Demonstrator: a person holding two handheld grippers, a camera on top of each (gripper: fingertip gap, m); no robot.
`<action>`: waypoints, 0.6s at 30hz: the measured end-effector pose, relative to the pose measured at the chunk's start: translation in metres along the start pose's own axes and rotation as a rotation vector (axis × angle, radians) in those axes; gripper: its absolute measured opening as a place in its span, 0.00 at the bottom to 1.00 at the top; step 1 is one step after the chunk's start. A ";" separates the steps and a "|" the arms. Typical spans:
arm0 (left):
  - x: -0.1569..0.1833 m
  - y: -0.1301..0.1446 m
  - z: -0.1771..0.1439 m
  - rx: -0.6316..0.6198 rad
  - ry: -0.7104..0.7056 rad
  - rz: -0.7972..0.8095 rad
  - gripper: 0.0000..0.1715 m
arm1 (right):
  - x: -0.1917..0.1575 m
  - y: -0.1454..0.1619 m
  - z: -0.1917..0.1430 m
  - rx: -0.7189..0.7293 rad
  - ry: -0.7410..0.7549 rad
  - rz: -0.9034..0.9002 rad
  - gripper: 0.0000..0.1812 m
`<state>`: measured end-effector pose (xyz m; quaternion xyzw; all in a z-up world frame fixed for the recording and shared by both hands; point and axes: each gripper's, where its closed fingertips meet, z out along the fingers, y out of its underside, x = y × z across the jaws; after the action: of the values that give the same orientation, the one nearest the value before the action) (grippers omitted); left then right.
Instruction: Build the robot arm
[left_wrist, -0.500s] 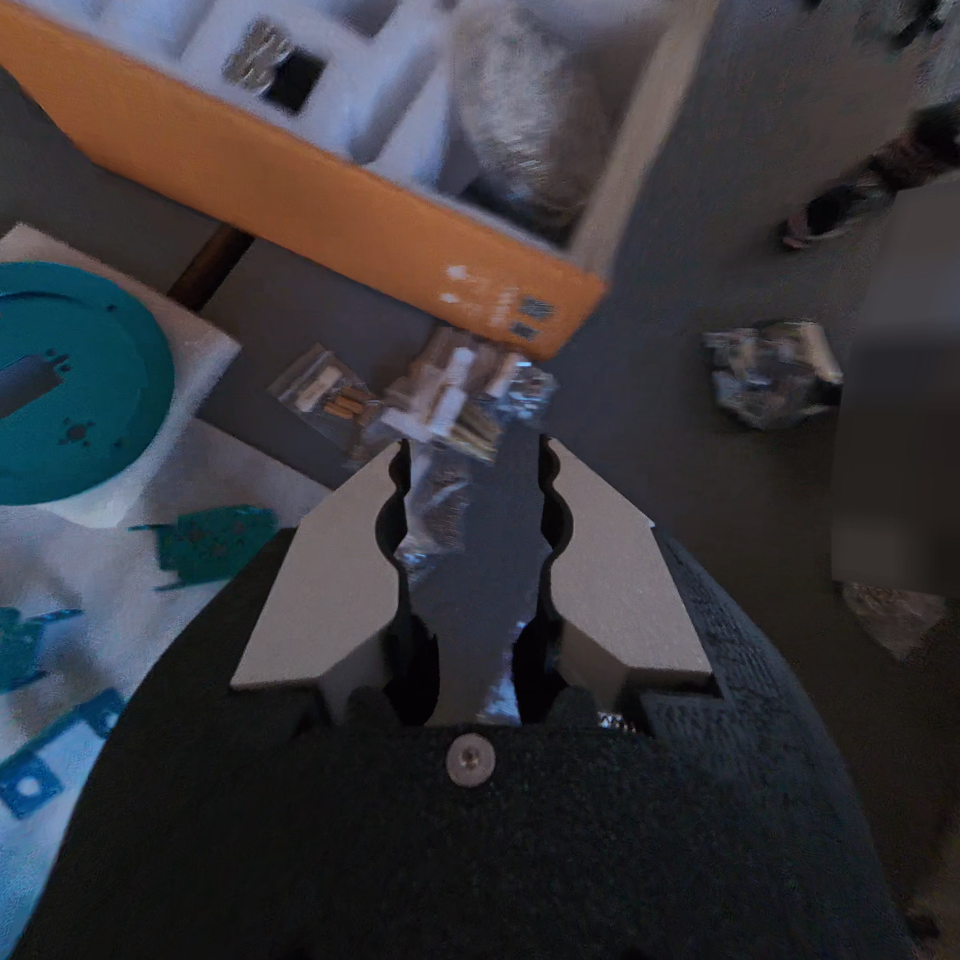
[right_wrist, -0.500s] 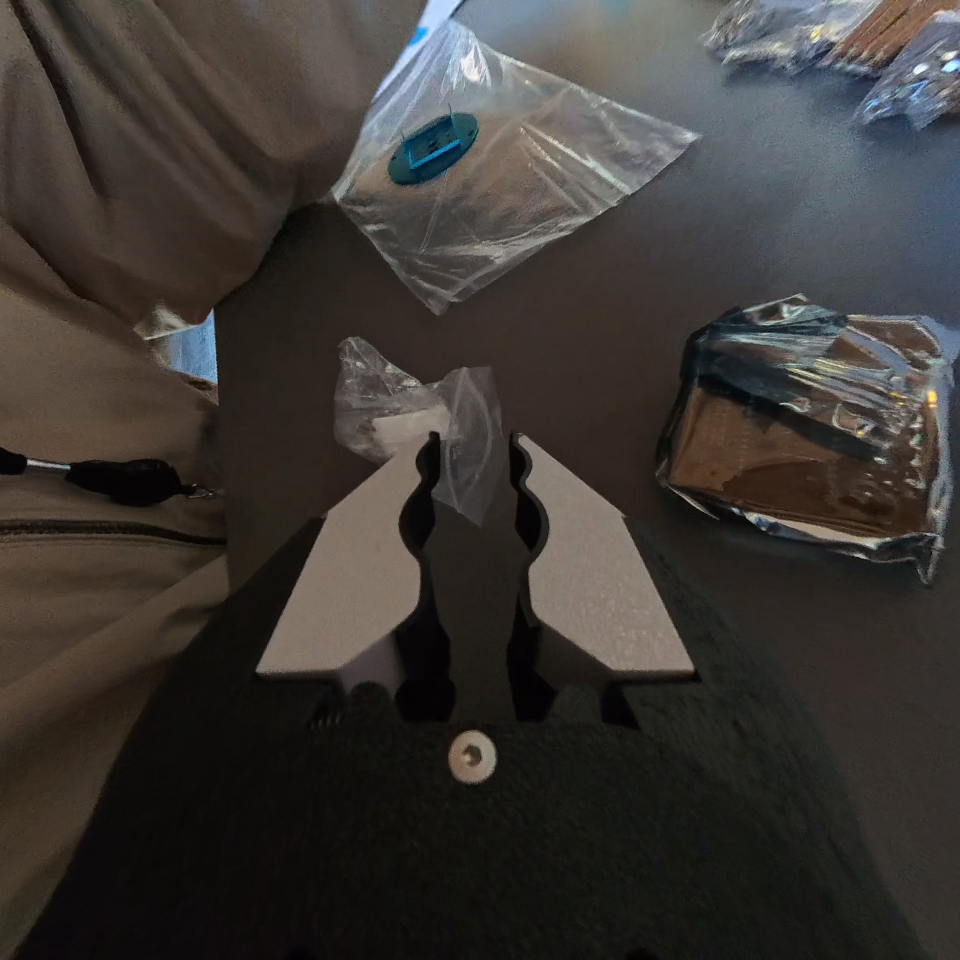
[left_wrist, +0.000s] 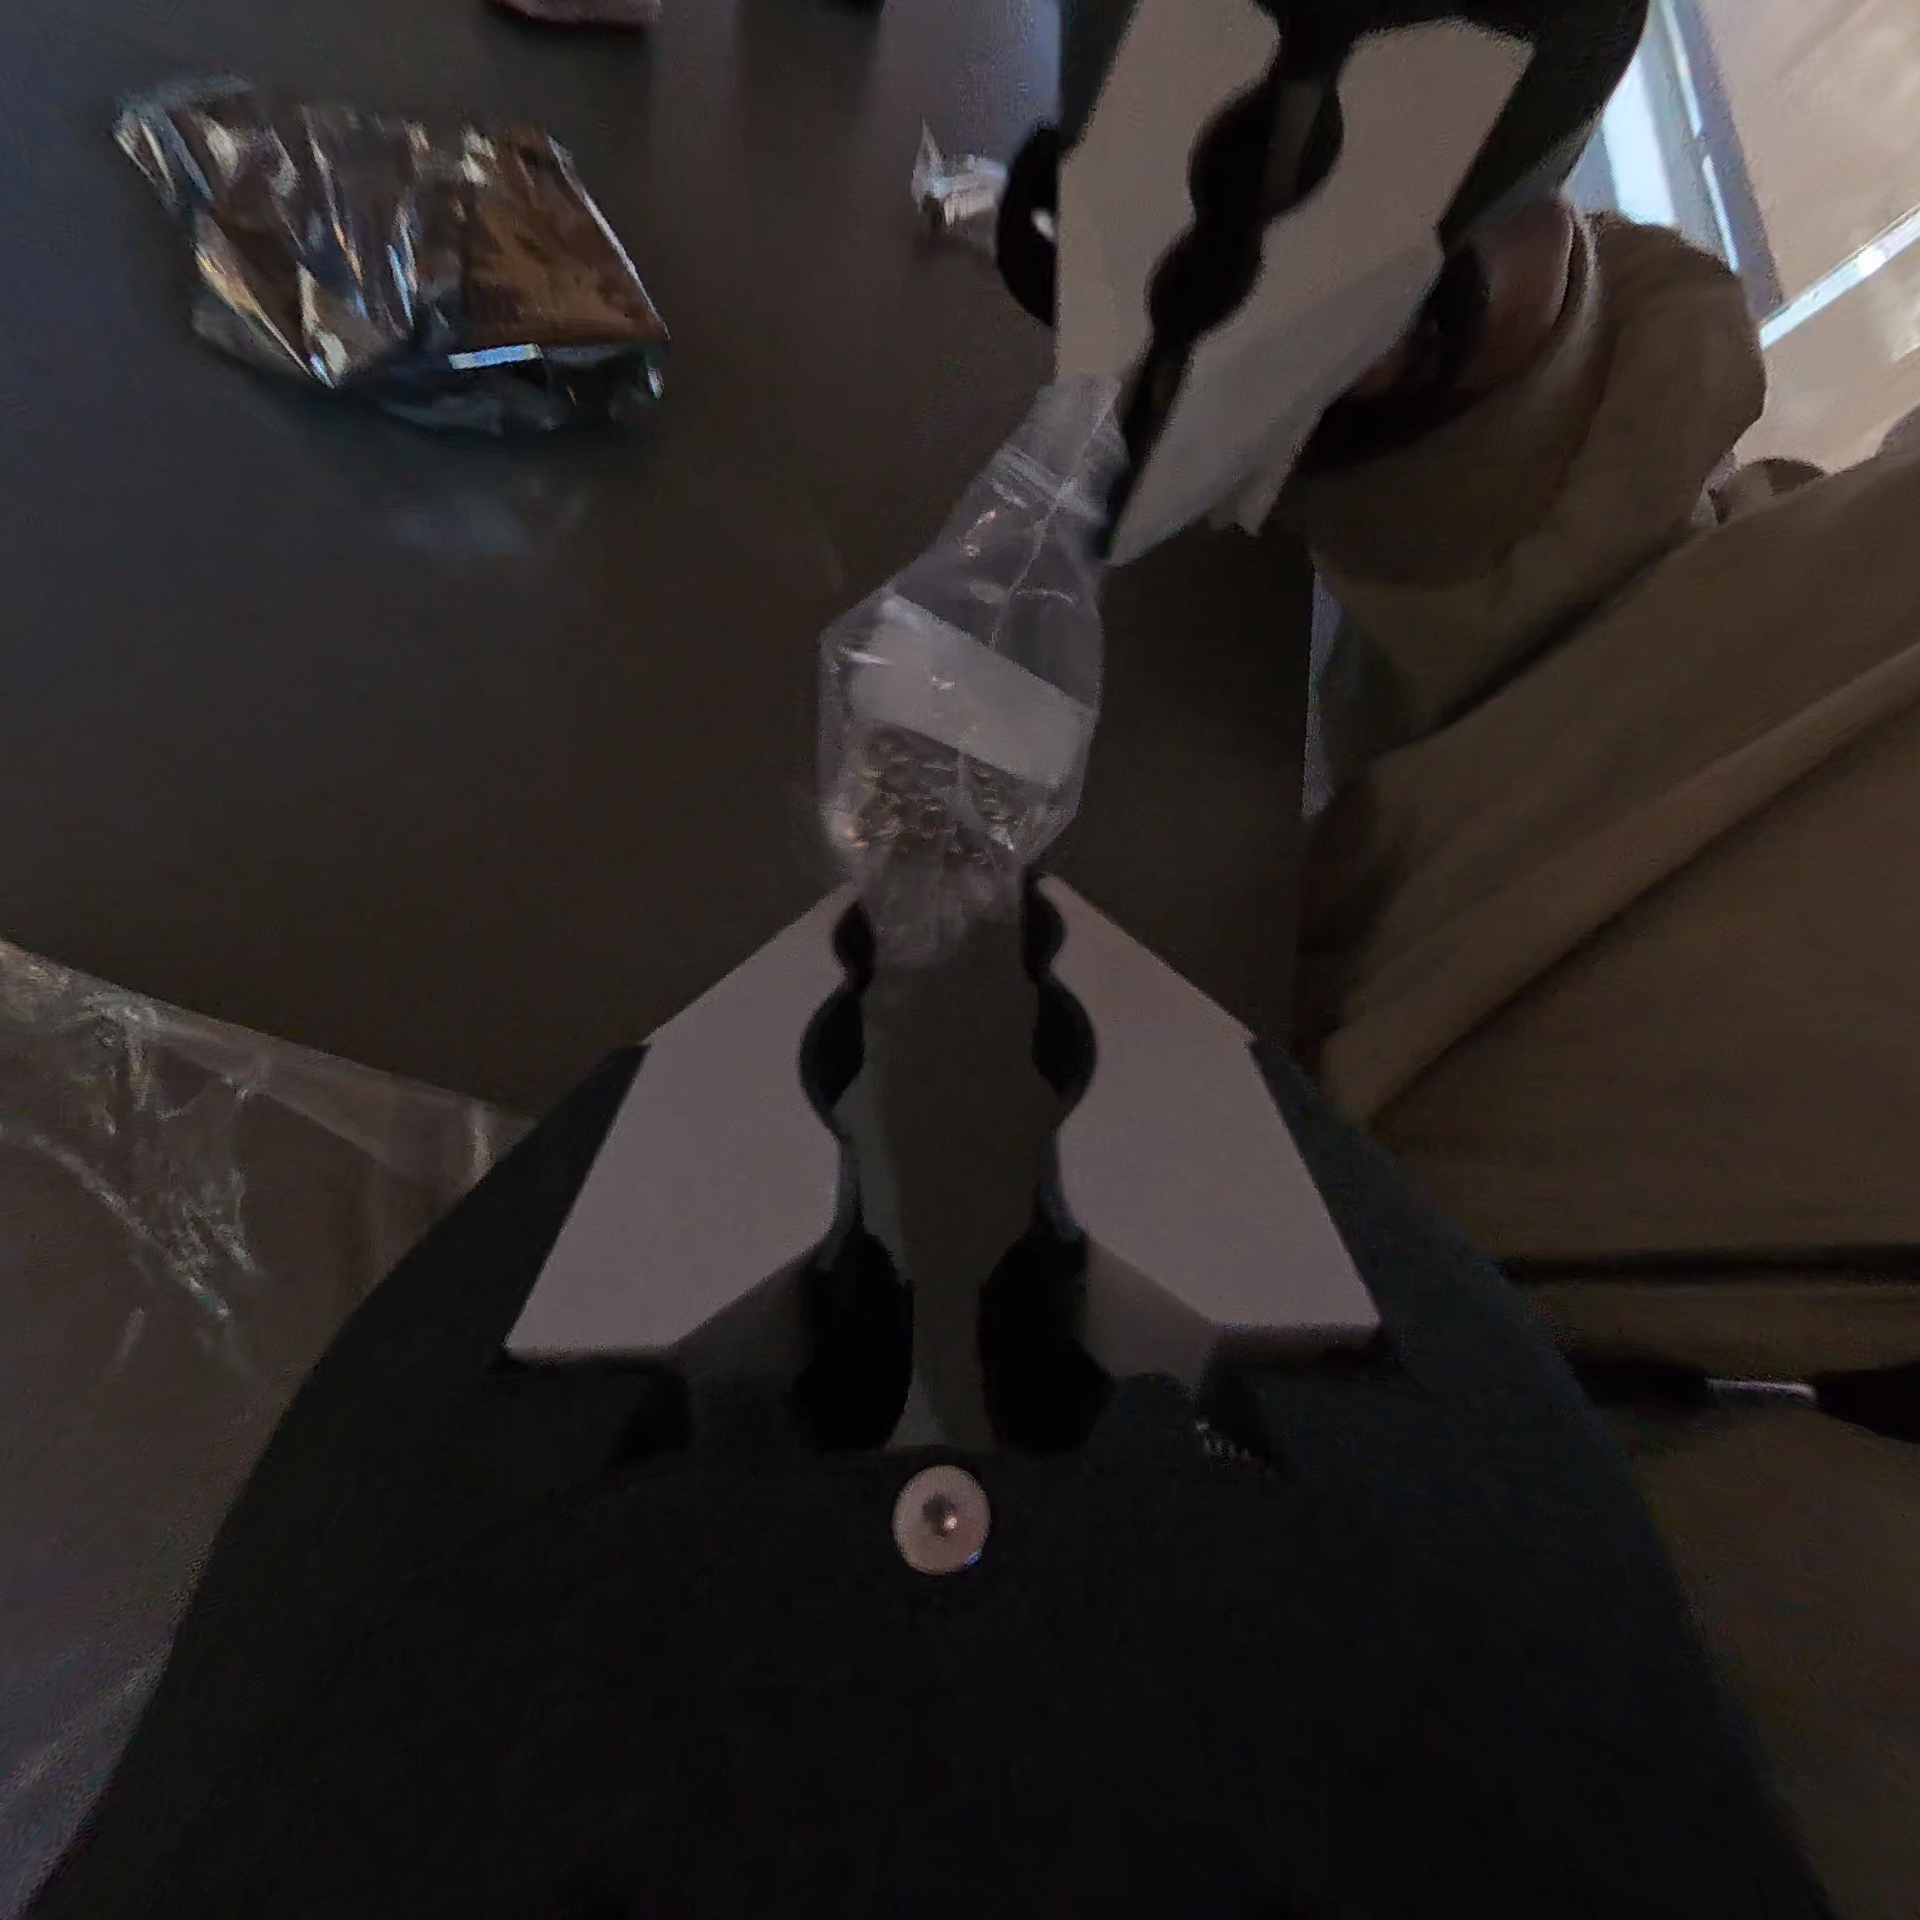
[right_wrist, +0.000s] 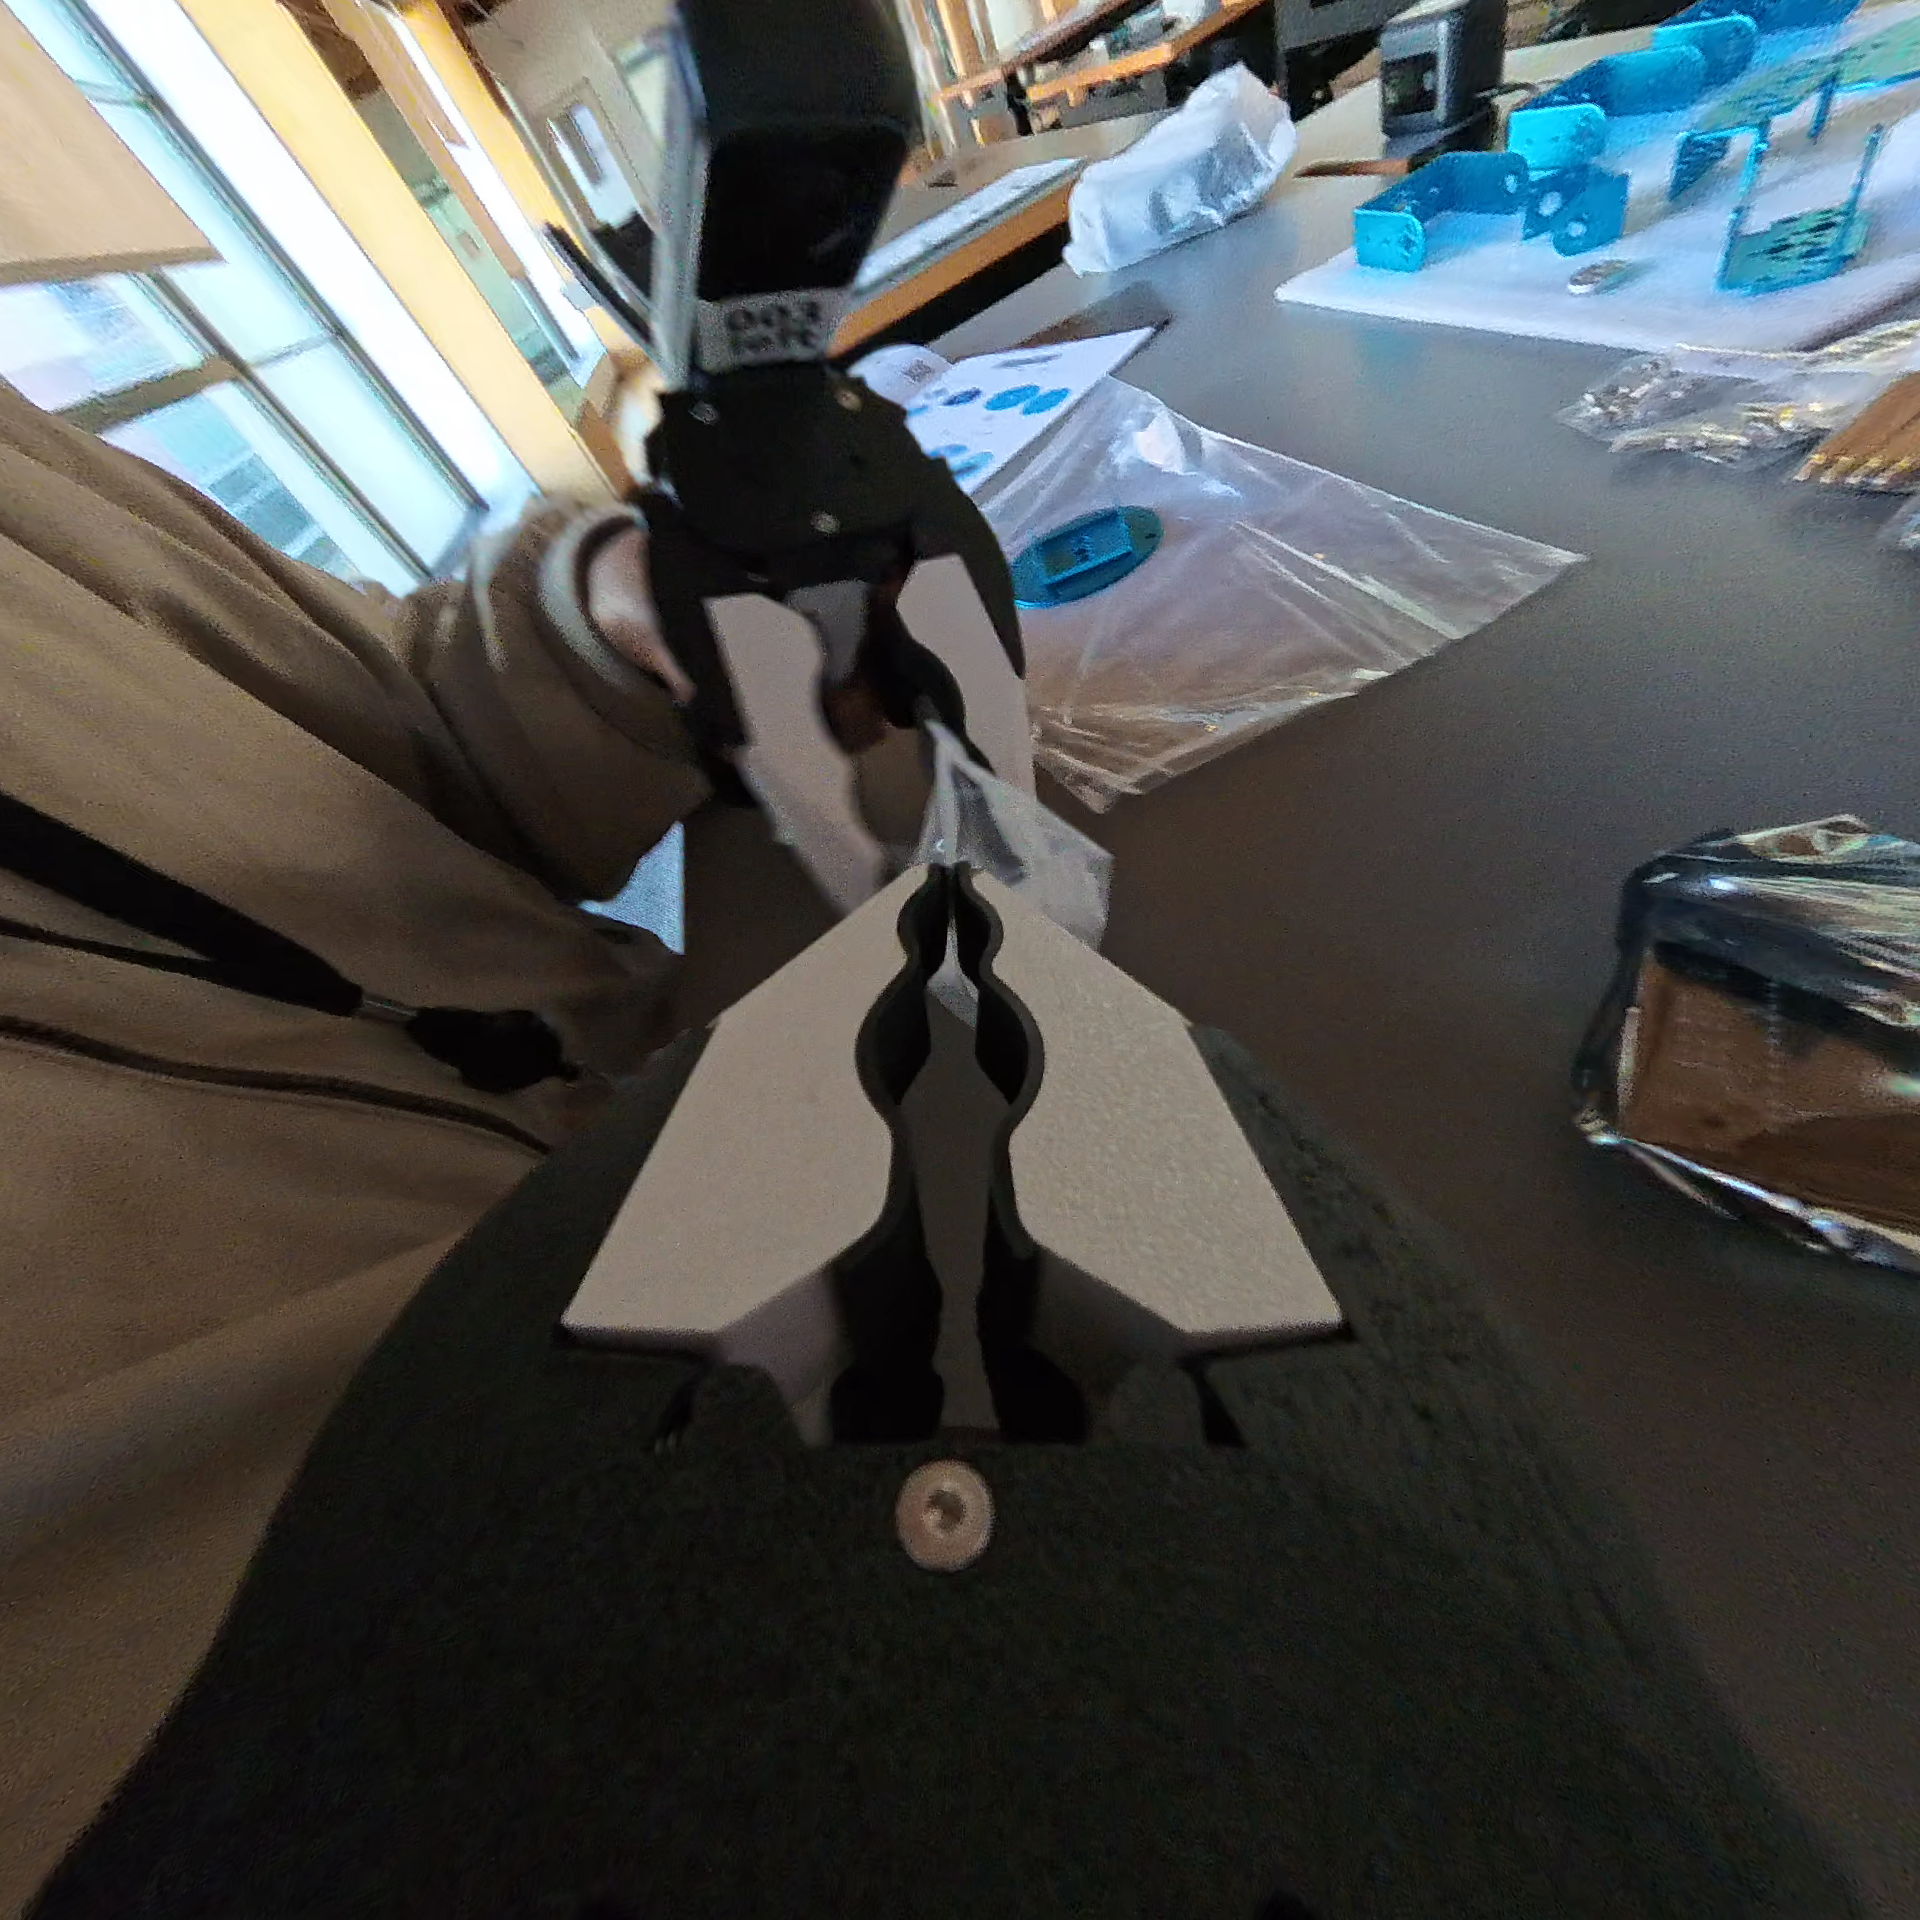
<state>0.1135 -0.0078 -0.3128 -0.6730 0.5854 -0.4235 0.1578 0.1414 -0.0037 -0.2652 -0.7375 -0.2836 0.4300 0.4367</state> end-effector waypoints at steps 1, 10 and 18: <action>-0.002 -0.004 -0.001 0.037 -0.006 0.009 0.12 | -0.006 -0.002 -0.001 0.027 -0.019 0.010 0.00; 0.011 -0.039 -0.036 0.107 0.029 0.208 0.02 | -0.020 -0.010 -0.017 0.199 -0.085 0.076 0.01; 0.009 -0.080 -0.075 -0.028 -0.122 0.511 0.01 | -0.014 -0.033 -0.037 0.358 -0.303 0.303 0.23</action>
<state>0.1086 0.0260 -0.2081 -0.5297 0.7316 -0.3203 0.2856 0.1666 -0.0142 -0.2213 -0.6098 -0.1517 0.6391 0.4435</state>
